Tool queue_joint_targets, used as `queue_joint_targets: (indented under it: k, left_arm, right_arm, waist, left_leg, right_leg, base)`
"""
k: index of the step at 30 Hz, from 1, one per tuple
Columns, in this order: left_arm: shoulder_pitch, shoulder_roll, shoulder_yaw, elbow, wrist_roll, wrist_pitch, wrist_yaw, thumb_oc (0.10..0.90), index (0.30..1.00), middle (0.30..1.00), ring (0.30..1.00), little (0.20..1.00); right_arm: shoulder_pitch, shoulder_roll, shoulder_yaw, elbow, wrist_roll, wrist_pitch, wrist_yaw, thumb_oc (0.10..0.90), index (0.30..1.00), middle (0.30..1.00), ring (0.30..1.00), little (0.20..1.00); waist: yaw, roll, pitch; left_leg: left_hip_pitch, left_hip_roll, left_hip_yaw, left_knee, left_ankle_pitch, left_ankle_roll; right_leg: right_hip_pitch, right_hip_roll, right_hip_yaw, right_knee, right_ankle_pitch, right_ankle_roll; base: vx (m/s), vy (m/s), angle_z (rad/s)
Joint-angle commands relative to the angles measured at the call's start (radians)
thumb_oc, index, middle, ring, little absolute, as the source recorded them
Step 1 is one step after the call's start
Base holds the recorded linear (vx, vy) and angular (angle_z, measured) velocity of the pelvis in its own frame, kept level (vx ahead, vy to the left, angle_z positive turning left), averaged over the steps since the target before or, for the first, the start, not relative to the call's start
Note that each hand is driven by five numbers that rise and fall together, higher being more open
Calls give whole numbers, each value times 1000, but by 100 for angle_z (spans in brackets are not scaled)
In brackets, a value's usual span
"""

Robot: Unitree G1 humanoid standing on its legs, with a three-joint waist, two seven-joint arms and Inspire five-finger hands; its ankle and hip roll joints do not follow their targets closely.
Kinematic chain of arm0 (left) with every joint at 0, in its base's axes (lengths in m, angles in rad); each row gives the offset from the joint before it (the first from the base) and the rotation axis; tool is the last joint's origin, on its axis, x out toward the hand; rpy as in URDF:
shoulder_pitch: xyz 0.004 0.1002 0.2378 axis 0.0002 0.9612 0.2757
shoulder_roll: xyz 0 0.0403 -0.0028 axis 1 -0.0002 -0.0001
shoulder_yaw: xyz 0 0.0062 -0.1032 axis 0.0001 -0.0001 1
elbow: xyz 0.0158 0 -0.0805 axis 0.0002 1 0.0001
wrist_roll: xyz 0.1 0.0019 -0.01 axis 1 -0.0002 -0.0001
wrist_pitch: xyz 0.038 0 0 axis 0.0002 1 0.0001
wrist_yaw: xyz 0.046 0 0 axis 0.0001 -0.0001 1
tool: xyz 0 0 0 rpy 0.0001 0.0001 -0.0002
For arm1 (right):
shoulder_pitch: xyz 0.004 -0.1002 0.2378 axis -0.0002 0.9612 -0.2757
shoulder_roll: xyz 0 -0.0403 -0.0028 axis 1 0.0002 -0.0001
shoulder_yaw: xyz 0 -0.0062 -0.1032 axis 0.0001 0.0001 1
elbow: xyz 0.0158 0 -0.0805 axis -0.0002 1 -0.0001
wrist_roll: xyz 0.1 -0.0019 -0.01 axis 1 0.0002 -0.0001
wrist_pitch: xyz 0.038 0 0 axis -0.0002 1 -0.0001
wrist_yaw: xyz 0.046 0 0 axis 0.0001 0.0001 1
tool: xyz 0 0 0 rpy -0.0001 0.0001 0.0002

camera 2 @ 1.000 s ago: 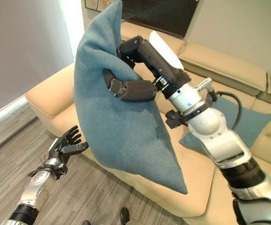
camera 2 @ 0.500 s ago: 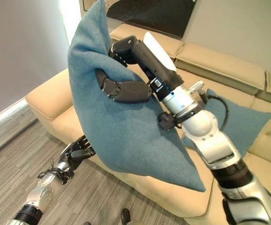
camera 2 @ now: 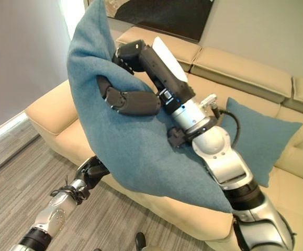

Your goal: Pick up all the scattered cushions and arrange them neatly on the sofa.

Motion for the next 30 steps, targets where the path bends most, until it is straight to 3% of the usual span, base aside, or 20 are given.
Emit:
queue_joint_targets:
  k: [1,9,17,22,30]
  left_arm:
    - [-123,-52,-68,-76,-22,-93,-111,400,300,300,300,300]
    - [-78,-61,-49,-72,17,-94,-109,400,300,300,300,300]
    - [-8,-51,7,-117,123,-120,-55,400,300,300,300,300]
    - [49,-43,42,-213,158,-128,-40,400,300,300,300,300]
    - [85,-32,62,-255,173,-127,-24,400,300,300,300,300]
  right_arm:
    - [-53,132,-119,-30,30,-102,-51,400,300,300,300,300]
    - [47,152,-155,-11,-15,-90,-45,400,300,300,300,300]
    - [258,169,-248,17,-131,-75,-76,400,300,300,300,300]
    - [418,210,-291,19,-215,-68,-77,400,300,300,300,300]
    - [494,231,-313,48,-233,-62,-81,400,300,300,300,300]
  waist:
    - [33,-25,-176]
    - [39,-21,-175]
    - [36,-17,-157]
    - [17,-13,-130]
    - [5,-28,-81]
  left_leg:
    - [19,-19,-47,3,-144,0]
    - [18,-21,-54,3,-142,0]
    - [21,-10,-60,13,-135,-6]
    - [9,18,-60,81,-148,-17]
    - [-78,55,-92,275,-190,-28]
  right_leg:
    - [27,-38,-54,17,-128,83]
    - [32,-39,-63,17,-132,81]
    - [29,-35,-78,62,-163,65]
    - [18,-22,-73,125,-204,37]
    - [3,-11,-56,164,-227,3]
  base:
    - [0,0,0]
    - [-2,-5,0]
    - [-12,-57,6]
    - [-6,-123,9]
    - [-18,-95,7]
